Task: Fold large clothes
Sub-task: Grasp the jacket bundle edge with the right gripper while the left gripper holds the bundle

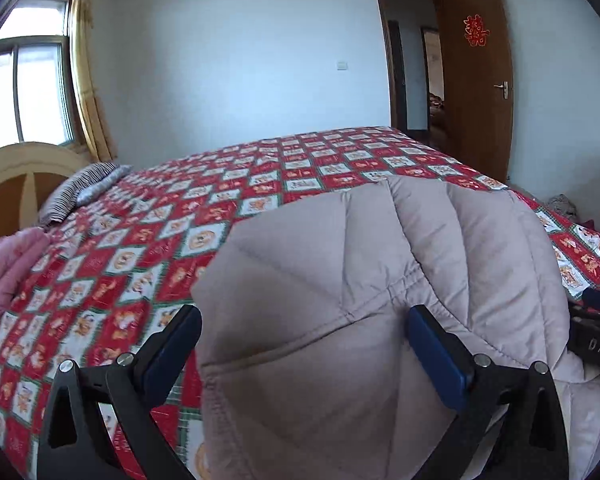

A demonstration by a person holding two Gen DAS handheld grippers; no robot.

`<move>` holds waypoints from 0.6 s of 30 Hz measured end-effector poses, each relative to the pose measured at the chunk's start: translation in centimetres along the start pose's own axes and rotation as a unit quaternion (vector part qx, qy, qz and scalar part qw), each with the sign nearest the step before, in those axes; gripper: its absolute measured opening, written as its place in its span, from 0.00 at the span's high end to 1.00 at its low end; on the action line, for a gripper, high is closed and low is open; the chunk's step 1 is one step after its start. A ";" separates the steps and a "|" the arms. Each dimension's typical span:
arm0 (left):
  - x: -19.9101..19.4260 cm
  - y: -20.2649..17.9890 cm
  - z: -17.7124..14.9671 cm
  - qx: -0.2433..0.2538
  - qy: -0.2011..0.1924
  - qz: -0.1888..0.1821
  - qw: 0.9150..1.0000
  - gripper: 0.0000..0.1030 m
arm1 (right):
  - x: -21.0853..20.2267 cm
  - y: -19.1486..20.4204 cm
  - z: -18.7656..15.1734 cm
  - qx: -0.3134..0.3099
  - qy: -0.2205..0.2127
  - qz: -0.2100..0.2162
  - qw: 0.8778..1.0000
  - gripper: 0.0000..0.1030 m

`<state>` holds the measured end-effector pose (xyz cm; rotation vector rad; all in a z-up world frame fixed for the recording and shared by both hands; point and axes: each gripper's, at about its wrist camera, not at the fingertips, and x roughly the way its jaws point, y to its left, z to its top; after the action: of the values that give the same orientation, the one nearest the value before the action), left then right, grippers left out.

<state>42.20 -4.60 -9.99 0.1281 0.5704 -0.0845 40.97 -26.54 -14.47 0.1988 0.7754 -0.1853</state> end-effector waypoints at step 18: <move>4.2 -0.9 -2.1 -0.016 0.053 -0.012 0.998 0.01 | 4.0 0.5 -1.8 -0.002 0.027 -0.013 1.000 0.23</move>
<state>44.51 -5.37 -14.08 0.0954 0.6790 -0.0926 42.69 -26.00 -18.47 0.1917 0.8329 -0.2028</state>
